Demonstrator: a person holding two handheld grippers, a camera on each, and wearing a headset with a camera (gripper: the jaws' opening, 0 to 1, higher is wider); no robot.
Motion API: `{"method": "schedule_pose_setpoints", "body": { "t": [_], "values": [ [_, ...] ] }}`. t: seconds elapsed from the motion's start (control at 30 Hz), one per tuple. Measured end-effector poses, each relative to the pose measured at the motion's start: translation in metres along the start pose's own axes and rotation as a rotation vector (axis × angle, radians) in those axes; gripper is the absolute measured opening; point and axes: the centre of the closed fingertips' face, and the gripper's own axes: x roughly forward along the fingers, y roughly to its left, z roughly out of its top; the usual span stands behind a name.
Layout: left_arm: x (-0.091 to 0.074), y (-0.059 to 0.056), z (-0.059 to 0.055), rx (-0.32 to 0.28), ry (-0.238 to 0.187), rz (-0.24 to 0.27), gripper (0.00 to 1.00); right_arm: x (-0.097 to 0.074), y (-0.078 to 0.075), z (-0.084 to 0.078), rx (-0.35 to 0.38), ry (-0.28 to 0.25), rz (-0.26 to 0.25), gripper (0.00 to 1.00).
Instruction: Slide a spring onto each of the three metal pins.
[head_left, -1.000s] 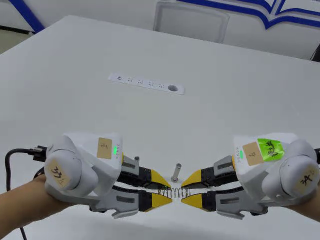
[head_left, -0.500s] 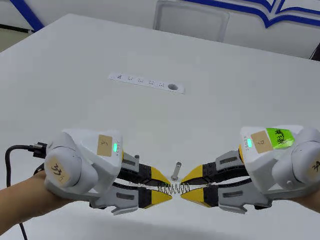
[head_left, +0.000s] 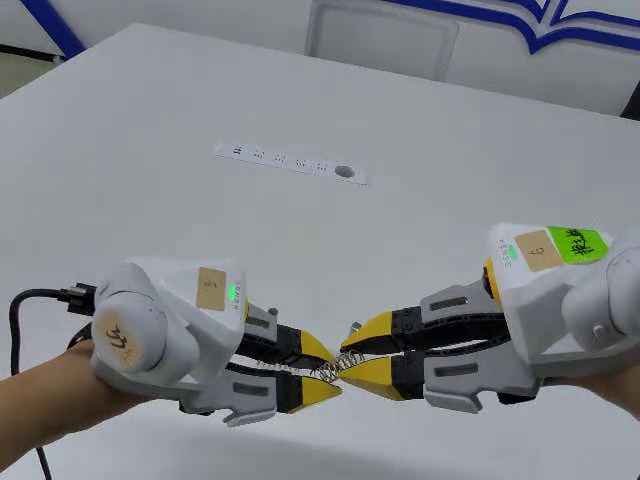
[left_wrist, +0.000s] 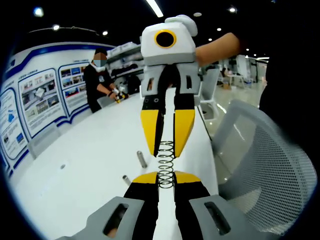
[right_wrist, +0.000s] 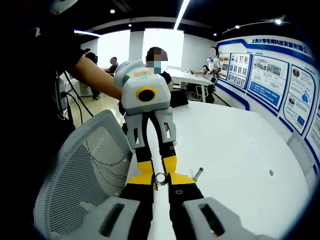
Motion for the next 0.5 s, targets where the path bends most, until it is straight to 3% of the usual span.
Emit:
{"method": "schedule_pose_setpoints", "body": {
  "t": [0.23, 0.5],
  "values": [
    [0.0026, -0.0002, 0.0038, -0.015, -0.015, 0.000, 0.10, 0.0040, -0.0013, 0.0092, 0.027, -0.038, -0.003, 0.11],
    [0.0025, 0.0006, 0.0048, -0.030, -0.025, 0.008, 0.10, 0.0055, -0.0031, 0.0115, 0.050, -0.046, -0.013, 0.11]
  ]
}}
